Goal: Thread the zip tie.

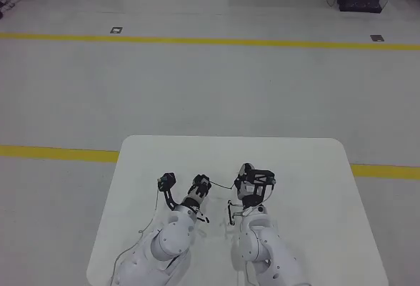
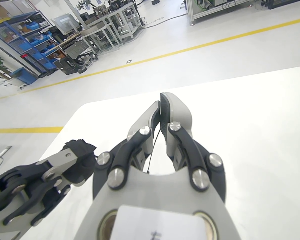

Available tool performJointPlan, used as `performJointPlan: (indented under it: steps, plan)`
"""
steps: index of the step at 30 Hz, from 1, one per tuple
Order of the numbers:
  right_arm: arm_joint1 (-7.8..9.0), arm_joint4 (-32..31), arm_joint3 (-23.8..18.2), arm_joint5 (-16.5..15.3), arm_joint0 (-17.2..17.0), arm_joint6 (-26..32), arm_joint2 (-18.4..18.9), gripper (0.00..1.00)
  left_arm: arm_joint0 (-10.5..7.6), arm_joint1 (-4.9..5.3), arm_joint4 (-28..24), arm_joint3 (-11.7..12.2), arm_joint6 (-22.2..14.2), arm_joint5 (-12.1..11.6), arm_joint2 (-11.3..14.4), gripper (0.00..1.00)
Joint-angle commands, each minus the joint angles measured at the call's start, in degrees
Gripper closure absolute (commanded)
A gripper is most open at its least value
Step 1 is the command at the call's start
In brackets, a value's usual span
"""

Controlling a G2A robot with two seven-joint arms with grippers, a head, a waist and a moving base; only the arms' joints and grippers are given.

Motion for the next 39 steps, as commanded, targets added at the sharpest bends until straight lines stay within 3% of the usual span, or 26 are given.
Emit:
performJointPlan:
  steps: [1, 32, 39]
  plan:
    - [-0.05, -0.1, 0.1, 0.2, 0.1, 0.0, -0.2, 1.0, 0.0, 0.0, 0.0, 0.0, 0.0, 0.0, 0.0, 1.0]
    - [-0.77, -1.4, 1.0, 0.7, 0.8, -1.4, -2.2, 1.0, 0.0, 0.0, 0.0, 0.0, 0.0, 0.0, 0.0, 1.0]
    - [-0.84, 0.0, 1.0, -1.6, 0.8, -1.8, -2.3, 1.0, 0.0, 0.0, 0.0, 0.0, 0.0, 0.0, 0.0, 1.0]
